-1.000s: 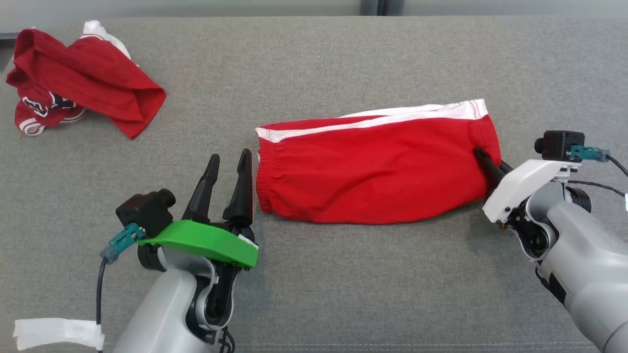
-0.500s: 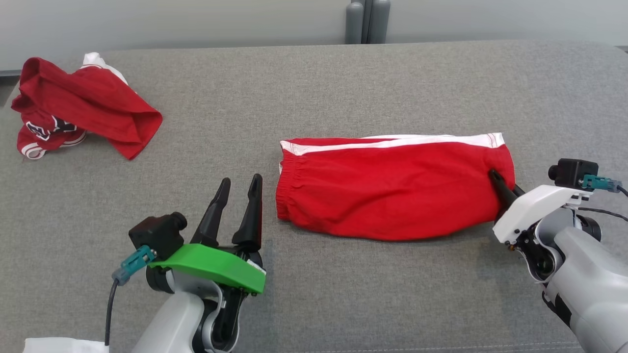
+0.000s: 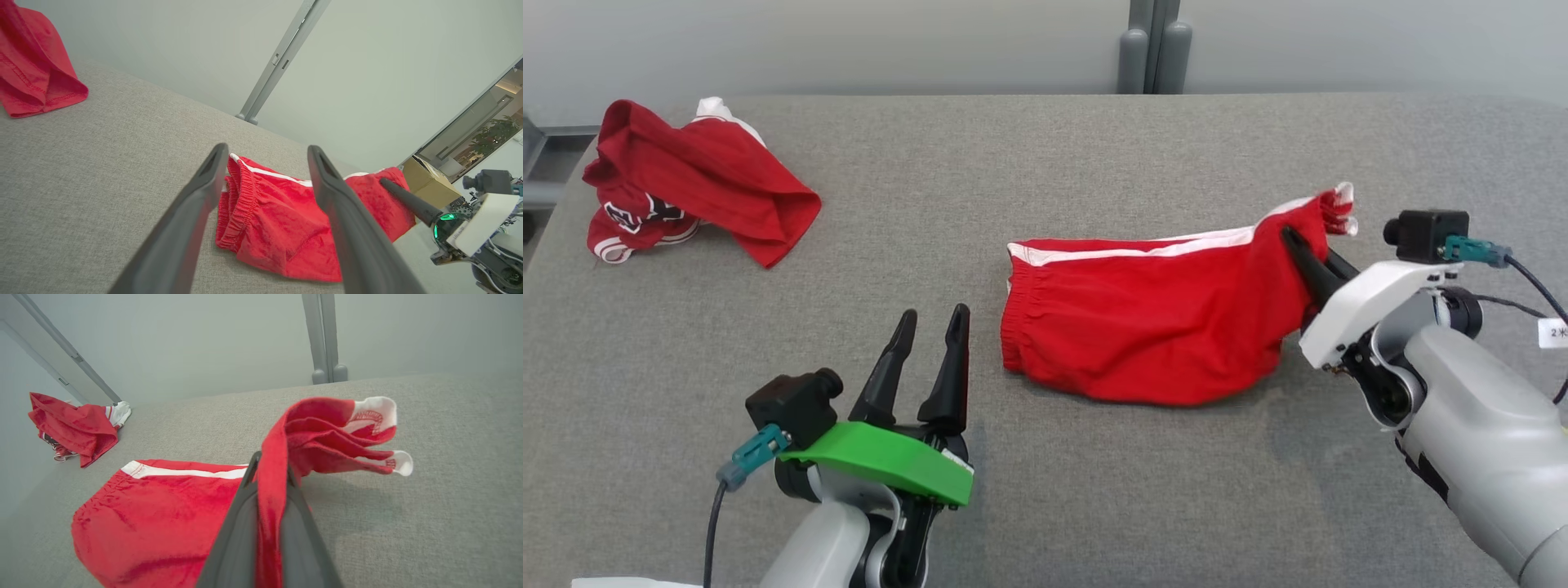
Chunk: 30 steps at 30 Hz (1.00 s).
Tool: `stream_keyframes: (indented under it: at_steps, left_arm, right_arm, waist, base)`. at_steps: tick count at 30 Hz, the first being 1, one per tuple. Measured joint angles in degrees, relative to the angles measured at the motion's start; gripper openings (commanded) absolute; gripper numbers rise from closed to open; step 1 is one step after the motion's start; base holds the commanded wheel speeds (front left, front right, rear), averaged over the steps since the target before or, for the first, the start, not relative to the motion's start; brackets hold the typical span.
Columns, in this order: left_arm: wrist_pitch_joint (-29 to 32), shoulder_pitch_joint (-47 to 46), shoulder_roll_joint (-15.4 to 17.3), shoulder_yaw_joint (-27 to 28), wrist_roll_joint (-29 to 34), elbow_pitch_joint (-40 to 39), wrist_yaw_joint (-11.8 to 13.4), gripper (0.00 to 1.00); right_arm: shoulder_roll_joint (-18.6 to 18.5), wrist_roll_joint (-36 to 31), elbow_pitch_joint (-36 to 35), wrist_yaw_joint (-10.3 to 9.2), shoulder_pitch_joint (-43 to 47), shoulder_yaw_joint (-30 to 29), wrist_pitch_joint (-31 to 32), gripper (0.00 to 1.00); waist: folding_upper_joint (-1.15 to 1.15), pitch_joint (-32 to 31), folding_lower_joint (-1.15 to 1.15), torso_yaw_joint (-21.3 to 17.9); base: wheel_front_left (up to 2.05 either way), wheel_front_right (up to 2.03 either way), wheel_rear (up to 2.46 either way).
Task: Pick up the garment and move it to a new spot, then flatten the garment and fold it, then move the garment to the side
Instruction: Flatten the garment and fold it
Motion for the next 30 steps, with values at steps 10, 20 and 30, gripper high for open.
stream_keyframes:
  at_steps: [10,20,30]
  left_arm:
    - [0.0,0.53,-0.1,-1.15,0.0,-0.93,0.01,1.0]
    - [0.0,0.77,-0.42,-1.38,-0.1,-1.93,0.18,1.0]
    - [0.0,1.6,-0.54,-0.97,-0.63,-2.34,0.2,1.0]
  right_arm:
    - [2.37,-2.43,-2.5,0.0,-4.12,4.67,2.85,0.0]
    - [5.63,-2.64,-1.09,0.0,-4.14,8.08,8.03,0.0]
    - [7.69,-1.9,1.82,0.0,-5.03,9.53,11.62,0.0]
  waist:
    - [0.0,0.07,0.0,3.56]
    - [0.0,0.52,0.0,8.58]
    - [0.0,2.1,0.0,12.06]
  base:
    - [0.0,0.0,0.0]
    - [0.0,0.0,0.0]
    - [0.0,0.0,0.0]
